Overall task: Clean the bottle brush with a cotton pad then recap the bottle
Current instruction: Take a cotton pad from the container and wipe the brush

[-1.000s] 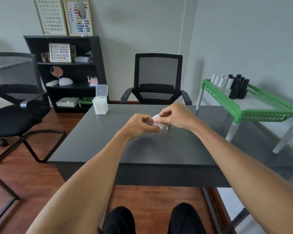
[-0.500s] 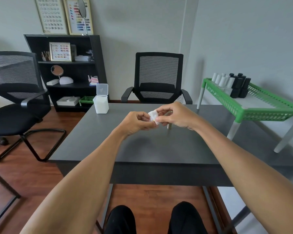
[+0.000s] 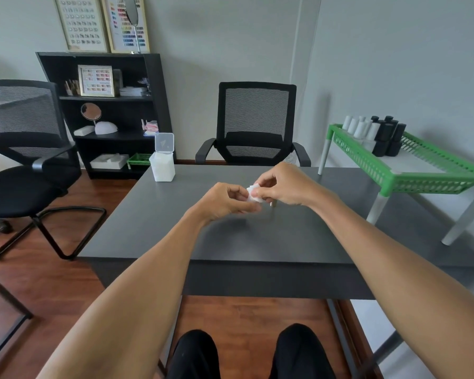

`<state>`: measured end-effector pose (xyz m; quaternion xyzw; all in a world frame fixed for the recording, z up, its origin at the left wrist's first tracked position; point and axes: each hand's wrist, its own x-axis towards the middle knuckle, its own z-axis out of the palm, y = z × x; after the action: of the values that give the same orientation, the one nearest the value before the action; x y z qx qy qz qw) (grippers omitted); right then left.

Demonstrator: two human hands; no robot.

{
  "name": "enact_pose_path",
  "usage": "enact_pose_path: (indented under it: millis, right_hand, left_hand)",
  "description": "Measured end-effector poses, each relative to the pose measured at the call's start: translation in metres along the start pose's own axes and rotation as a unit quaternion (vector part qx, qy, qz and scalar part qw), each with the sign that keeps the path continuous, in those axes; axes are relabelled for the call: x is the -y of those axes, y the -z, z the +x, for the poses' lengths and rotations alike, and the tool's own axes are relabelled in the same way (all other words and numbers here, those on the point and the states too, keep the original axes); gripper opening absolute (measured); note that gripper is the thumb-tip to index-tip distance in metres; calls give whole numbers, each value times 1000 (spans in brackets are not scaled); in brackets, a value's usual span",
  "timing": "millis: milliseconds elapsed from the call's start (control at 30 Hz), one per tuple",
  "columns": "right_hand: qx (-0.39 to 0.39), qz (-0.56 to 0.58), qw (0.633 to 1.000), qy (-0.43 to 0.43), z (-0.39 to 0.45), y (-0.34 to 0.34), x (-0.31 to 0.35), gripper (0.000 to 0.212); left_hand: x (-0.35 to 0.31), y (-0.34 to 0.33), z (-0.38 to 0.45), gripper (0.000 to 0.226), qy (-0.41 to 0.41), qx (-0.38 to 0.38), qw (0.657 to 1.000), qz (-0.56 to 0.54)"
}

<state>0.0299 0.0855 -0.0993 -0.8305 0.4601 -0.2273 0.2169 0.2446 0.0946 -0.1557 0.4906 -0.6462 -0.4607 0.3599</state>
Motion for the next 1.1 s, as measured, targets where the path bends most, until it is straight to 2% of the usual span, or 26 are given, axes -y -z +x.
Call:
enact_pose_path:
  millis: [167, 233, 333, 467, 567, 667, 733, 833, 967, 1100]
  right_hand:
    - [63, 20, 998, 10, -3, 10, 2, 6]
    - [47, 28, 998, -8, -2, 7, 4, 3]
    - [-14, 11, 998, -57, 3, -4, 7, 12]
    - [-69, 24, 992, -107, 7, -12, 6, 16]
    - [-34, 103, 989, -101, 5, -4, 6, 13]
    - [27, 279, 951, -128, 2, 4, 2, 21]
    - [42, 334, 931, -140, 3, 5, 0, 18]
    - [44, 374, 915, -147, 4, 7, -3, 9]
    - [40, 366, 917, -156, 5, 8, -2, 23]
    - [28, 378, 908, -176, 7, 6, -1, 24]
  left_hand:
    - [-2, 10, 0, 61, 27, 83, 996, -18]
    - [-3, 8, 1, 60, 26, 61, 998, -5]
    - [-5, -1, 4, 36, 4, -14, 998, 58]
    - [-5, -6, 5, 34, -4, -47, 997, 67]
    - [-2, 2, 0, 29, -4, -6, 1000, -3]
    - [-1, 7, -4, 25, -16, 17, 1000, -13]
    - [-3, 6, -5, 27, -16, 14, 999, -24]
    - [-2, 5, -4, 33, -16, 11, 998, -53]
    - [-4, 2, -3, 33, -20, 10, 999, -49]
    - [-6, 1, -4, 35, -24, 6, 999, -46]
